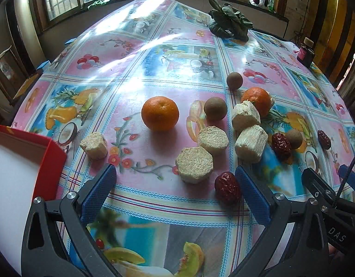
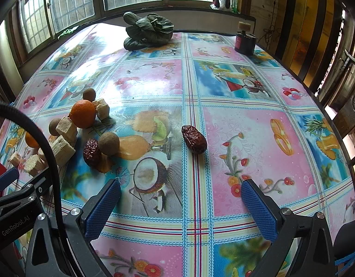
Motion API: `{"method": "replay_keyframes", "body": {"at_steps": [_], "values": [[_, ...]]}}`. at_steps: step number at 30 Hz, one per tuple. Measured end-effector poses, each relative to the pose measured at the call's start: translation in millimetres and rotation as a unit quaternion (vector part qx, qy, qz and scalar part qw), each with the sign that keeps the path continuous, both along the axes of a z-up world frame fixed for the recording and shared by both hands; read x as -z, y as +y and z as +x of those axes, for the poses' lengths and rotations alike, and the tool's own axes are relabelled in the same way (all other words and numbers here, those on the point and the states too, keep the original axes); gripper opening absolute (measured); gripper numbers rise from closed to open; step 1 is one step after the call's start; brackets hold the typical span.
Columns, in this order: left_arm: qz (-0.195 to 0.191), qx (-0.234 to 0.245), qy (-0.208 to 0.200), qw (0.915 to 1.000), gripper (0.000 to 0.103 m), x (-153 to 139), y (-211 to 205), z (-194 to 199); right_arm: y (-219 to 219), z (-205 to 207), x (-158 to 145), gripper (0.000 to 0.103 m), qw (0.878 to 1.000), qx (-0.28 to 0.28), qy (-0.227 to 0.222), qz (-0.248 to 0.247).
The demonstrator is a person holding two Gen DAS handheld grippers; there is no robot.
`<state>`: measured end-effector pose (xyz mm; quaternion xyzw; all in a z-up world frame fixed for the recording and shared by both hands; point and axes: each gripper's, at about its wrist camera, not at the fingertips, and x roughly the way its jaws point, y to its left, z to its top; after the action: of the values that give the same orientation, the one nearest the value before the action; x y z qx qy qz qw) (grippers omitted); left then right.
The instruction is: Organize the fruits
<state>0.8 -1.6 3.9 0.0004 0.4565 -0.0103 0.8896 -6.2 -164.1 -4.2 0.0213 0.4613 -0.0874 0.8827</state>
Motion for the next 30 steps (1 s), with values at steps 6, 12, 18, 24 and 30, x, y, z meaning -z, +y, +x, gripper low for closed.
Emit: {"method": "replay_keyframes", "body": {"at_steps": [6, 12, 18, 24, 30], "values": [[0.000, 0.000, 0.000, 1.0000, 0.103, 0.3, 0.0, 0.2, -0.6, 0.1, -0.3, 0.103, 1.000, 0.000, 0.000, 0.000], [0.000, 0.000, 0.000, 1.0000, 0.103, 0.3, 0.0, 0.2, 0.5, -0.1, 0.1, 0.103, 1.000, 0.000, 0.000, 0.000], [0.000, 0.000, 0.000, 1.0000, 0.103, 0.3, 0.0, 0.2, 0.1, 0.2, 0.2, 0.103, 1.000, 0.000, 0.000, -0.001], [0.000, 0.000, 0.000, 1.0000, 0.103, 0.2, 0.0, 0.2, 0.2, 0.1, 0.1, 0.103, 1.000, 0.000, 0.000, -0.001], [-0.004, 0.031, 0.026, 0.9992, 0.103, 2.1, 4.4, 2.3, -0.2, 0.7, 0.4, 0.103, 1.000, 0.000, 0.000, 0.000]]}}
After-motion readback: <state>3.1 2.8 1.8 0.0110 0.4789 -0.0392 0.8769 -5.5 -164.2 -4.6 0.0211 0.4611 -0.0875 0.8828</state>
